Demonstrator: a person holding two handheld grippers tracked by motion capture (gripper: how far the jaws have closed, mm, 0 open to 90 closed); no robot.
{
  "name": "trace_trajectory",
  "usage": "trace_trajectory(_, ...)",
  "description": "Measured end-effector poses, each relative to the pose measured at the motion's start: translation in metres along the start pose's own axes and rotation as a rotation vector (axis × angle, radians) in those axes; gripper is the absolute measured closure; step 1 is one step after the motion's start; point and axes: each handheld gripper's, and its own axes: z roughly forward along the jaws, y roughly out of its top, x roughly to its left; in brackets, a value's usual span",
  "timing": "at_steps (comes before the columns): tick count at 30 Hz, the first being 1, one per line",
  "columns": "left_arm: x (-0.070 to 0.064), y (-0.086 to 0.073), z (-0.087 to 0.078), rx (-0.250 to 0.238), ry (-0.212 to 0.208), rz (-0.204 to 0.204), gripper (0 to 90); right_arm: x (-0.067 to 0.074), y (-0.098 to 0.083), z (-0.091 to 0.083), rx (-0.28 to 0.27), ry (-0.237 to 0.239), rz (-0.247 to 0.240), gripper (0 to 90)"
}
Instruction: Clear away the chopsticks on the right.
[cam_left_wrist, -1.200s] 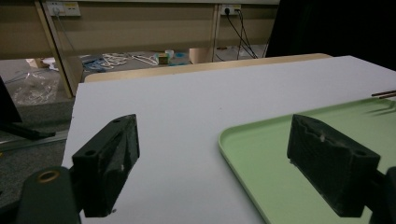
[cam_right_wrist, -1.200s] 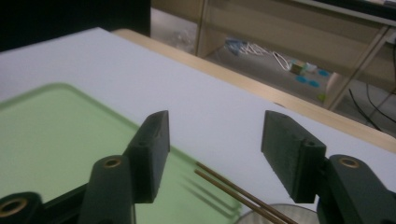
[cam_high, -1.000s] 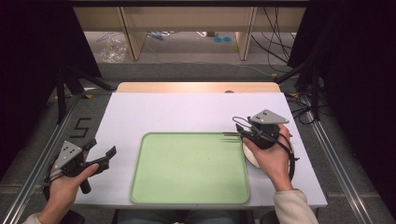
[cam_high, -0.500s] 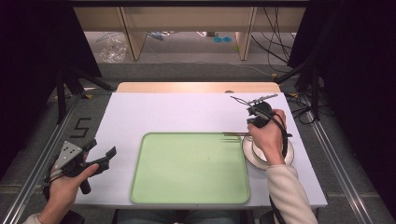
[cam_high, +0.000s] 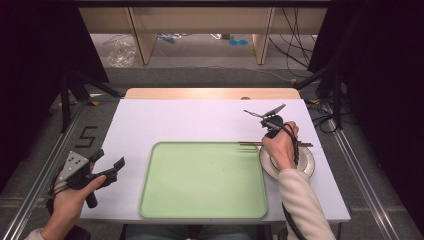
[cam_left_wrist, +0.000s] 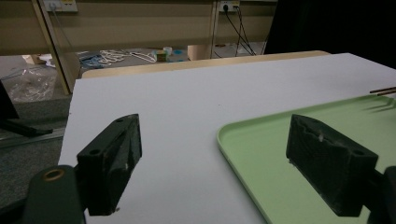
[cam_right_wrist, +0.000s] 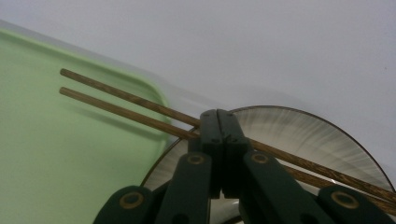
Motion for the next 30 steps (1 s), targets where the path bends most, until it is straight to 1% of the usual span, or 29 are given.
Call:
trace_trajectory(1,0.0,0.0,0.0,0.0,0.0,0.0,18.3,0.0,0.0,0.0,0.0,0.0,0.0,90.0)
trace_trajectory(2,0.0,0.0,0.0,0.001,-0.001,0.0,18.3,0.001,0.0,0.001,0.004,0.005,0.015,90.0)
trace_trajectory(3,0.0,0.0,0.0,0.001,-0.001,0.0,18.3,-0.001,0.001,0.003,-0.011,0.005,-0.009,90.0)
trace_trajectory(4,0.0,0.0,0.0,0.001,-0.001,0.0,18.3,-0.002,0.001,0.005,-0.007,-0.003,-0.02,90.0)
trace_trajectory(5,0.0,0.0,0.0,0.002,-0.001,0.0,18.3,-0.004,0.001,0.006,-0.01,0.001,-0.037,90.0)
trace_trajectory(6,0.0,0.0,0.0,0.002,-0.001,0.0,18.4,-0.004,0.001,0.006,-0.01,0.001,-0.037,90.0)
trace_trajectory(7,0.0,0.0,0.0,0.002,-0.001,0.0,18.4,-0.004,0.001,0.007,-0.006,-0.006,-0.029,90.0)
trace_trajectory(9,0.0,0.0,0.0,0.003,-0.001,0.0,18.4,-0.005,0.001,0.009,-0.011,-0.003,-0.033,90.0)
trace_trajectory(10,0.0,0.0,0.0,0.002,-0.001,0.0,18.4,-0.004,0.001,0.009,0.001,-0.005,0.001,90.0)
trace_trajectory(12,0.0,0.0,0.0,0.003,-0.001,0.0,18.4,-0.004,0.001,0.009,0.001,0.003,-0.002,90.0)
trace_trajectory(13,0.0,0.0,0.0,0.002,-0.001,0.0,18.4,-0.004,0.001,0.01,-0.004,-0.003,-0.005,90.0)
trace_trajectory(14,0.0,0.0,0.0,0.002,-0.001,0.0,18.4,-0.007,0.002,0.011,-0.005,-0.001,-0.029,90.0)
trace_trajectory(15,0.0,0.0,0.0,0.002,-0.001,0.001,18.4,-0.007,0.002,0.011,-0.005,-0.001,-0.029,90.0)
trace_trajectory(16,0.0,0.0,0.0,0.002,-0.001,0.0,18.4,-0.007,0.002,0.013,-0.005,-0.005,-0.022,90.0)
trace_trajectory(21,0.0,0.0,0.0,0.004,0.0,0.001,18.5,-0.007,0.002,0.014,0.0,-0.021,-0.018,90.0)
trace_trajectory(22,0.0,0.0,0.0,0.003,-0.001,0.0,18.5,-0.007,0.002,0.014,-0.007,-0.015,-0.01,90.0)
trace_trajectory(24,0.0,0.0,0.0,0.003,0.0,0.001,18.5,-0.005,0.003,0.016,0.005,-0.022,0.007,90.0)
trace_trajectory(25,0.0,0.0,0.0,0.003,-0.001,0.003,18.5,-0.007,0.003,0.016,0.001,-0.024,-0.017,90.0)
trace_trajectory(27,0.0,0.0,0.0,0.004,-0.001,0.001,18.5,-0.006,0.004,0.015,0.001,-0.029,-0.02,90.0)
trace_trajectory(28,0.0,0.0,0.0,0.003,-0.001,0.001,18.5,-0.005,0.004,0.014,-0.002,-0.021,-0.017,89.4)
trace_trajectory(29,0.0,0.0,0.0,0.003,-0.001,0.0,18.5,-0.004,0.005,0.012,-0.007,-0.035,-0.039,87.6)
trace_trajectory(30,0.0,0.0,0.0,0.004,-0.001,0.001,18.7,-0.002,0.008,0.006,-0.048,-0.024,-0.134,80.5)
